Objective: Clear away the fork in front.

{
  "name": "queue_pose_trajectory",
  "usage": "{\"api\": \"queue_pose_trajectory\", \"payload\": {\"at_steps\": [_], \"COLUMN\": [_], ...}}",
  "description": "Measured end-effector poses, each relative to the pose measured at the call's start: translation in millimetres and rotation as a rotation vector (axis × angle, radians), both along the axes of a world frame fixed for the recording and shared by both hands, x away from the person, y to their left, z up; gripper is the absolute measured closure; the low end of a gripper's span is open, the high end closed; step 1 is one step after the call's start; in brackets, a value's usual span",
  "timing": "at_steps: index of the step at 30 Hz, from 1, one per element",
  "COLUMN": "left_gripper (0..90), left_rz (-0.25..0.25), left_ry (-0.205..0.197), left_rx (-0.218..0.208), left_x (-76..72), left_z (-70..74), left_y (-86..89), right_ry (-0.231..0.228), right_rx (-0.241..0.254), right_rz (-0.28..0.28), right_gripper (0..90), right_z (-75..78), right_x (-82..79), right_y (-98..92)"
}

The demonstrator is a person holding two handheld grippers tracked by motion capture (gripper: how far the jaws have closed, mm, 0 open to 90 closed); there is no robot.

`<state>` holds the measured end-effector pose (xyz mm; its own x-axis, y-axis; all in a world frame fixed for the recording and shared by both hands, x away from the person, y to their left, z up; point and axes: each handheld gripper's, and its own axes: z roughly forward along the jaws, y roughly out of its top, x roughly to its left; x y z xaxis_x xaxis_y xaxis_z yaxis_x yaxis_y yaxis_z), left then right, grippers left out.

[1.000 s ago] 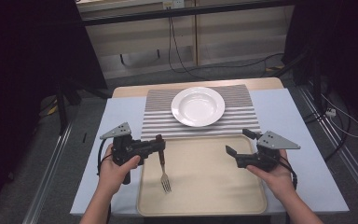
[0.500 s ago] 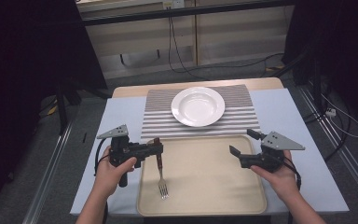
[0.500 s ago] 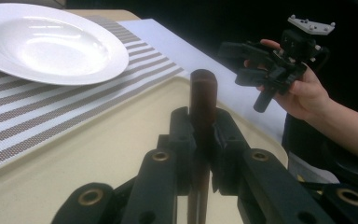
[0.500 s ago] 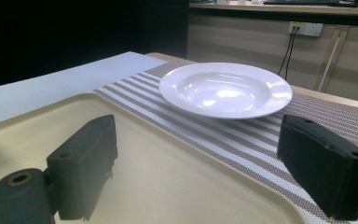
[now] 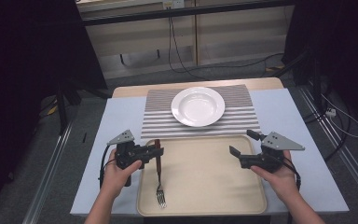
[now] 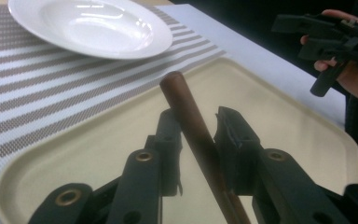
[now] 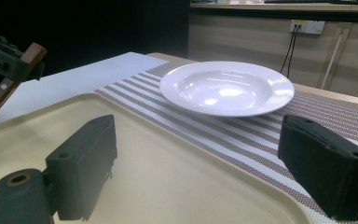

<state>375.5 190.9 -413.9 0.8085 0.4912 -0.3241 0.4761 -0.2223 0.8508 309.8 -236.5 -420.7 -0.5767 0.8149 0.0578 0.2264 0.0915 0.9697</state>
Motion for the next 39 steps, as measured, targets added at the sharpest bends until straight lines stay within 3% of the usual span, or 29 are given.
{"api": "queue_pose_trajectory", "payload": {"at_steps": [6,7,10,16,18,25,30,39], "left_gripper": [65.4,64.5,62.0,58.9,51.3,48.0,43.1,34.8], "left_rz": [0.024,0.031,0.037,0.063,0.076,0.106,0.120,0.134], "left_ry": [-0.009,-0.014,-0.010,-0.010,-0.003,-0.020,-0.067,-0.099], "left_rx": [0.043,0.071,0.096,0.129,0.146,0.130,0.122,0.112], "left_x": [-1.3,-0.6,0.0,0.2,0.2,-1.2,-7.5,-19.6], "left_z": [-9.0,-12.3,-17.9,-22.5,-24.1,-21.6,-13.3,-6.2], "left_y": [1.9,1.8,1.8,2.6,3.3,10.2,17.8,29.0], "right_ry": [0.005,0.005,0.003,0.006,0.004,0.007,0.024,0.046], "right_rx": [0.000,0.000,-0.004,0.000,0.000,-0.002,-0.019,-0.029], "right_rz": [0.001,0.000,0.002,0.001,-0.003,-0.011,-0.012,-0.017], "right_gripper": [11.5,11.4,11.4,11.3,11.2,11.1,10.9,10.9], "right_z": [-1.1,-1.1,-0.8,-0.9,-0.6,0.2,-2.6,-6.2], "right_x": [-0.5,-0.6,-1.6,-3.9,-4.8,-6.5,-10.9,-18.2], "right_y": [-0.7,-0.9,-1.7,-3.4,-5.5,-9.4,-16.4,-28.6]}}
